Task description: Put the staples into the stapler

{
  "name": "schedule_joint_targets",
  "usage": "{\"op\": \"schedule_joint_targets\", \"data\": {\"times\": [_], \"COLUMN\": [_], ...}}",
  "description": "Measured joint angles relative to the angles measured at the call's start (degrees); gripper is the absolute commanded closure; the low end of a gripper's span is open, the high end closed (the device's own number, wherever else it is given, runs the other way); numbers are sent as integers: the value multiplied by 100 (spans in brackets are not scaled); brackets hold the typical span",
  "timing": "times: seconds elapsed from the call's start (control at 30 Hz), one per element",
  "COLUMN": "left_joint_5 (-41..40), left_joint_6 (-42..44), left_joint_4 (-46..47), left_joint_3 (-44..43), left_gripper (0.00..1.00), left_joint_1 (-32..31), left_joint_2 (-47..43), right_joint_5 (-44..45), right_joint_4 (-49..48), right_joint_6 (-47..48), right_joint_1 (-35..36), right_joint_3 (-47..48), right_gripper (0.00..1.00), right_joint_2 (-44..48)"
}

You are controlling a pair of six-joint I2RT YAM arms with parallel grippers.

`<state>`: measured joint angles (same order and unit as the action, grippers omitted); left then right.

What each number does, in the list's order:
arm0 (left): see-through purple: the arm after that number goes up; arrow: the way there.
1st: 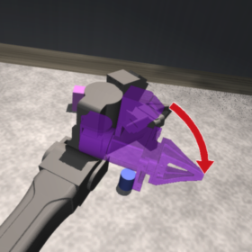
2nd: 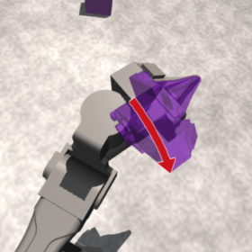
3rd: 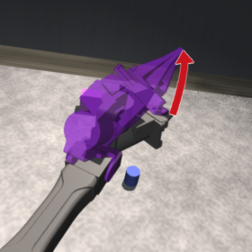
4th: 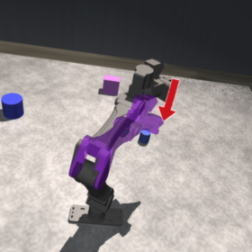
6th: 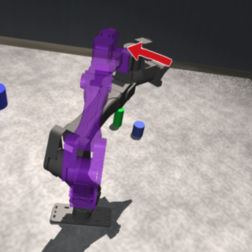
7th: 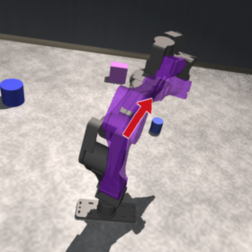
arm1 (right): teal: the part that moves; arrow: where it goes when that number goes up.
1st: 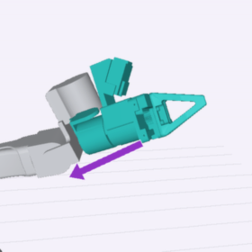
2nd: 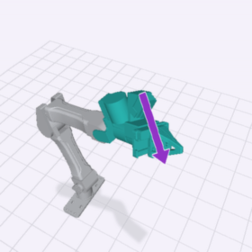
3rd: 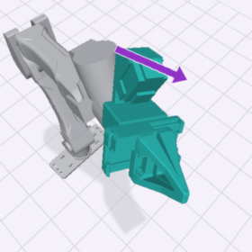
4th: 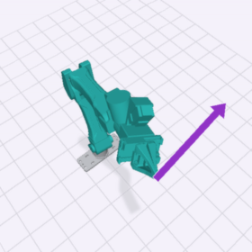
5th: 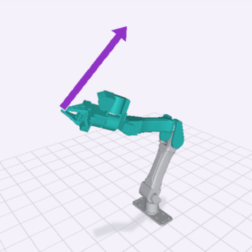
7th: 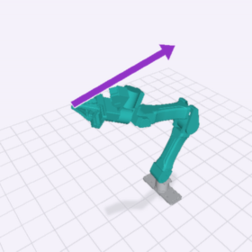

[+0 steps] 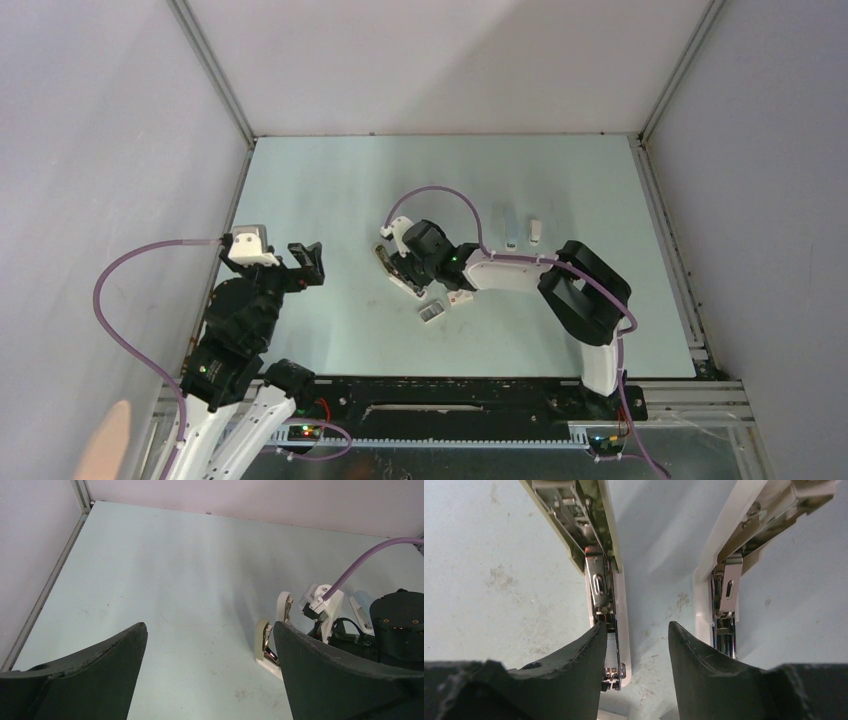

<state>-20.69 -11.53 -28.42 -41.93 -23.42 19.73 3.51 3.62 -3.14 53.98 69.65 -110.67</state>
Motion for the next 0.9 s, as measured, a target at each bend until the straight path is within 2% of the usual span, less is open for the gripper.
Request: {"op": "schedule_joint_targets", "data": {"times": [0.23,0.43,0.6,0.9], "left_joint_5": [2,44,98,468], "left_joint_6": [0,-2,-9,-531], "left_joint_4": [0,13,33,24], "left_joint_3": [0,0,-2,-48], "left_gripper": [0,0,0,0], "left_joint_1": [0,85,177,199], "left_joint_2": [4,136,459,1392], "right_joint_5": [55,83,-26,-197], "right_joint_4": [107,129,-413,-1545], "right_joint_6": [-39,-55,-55,-7], "right_joint_1": [7,46,66,70], "right_joint_3": [-249,-723,-1237,-2218], "right_gripper": [50,48,47,47], "right_joint_2": [221,866,1425,1429]}}
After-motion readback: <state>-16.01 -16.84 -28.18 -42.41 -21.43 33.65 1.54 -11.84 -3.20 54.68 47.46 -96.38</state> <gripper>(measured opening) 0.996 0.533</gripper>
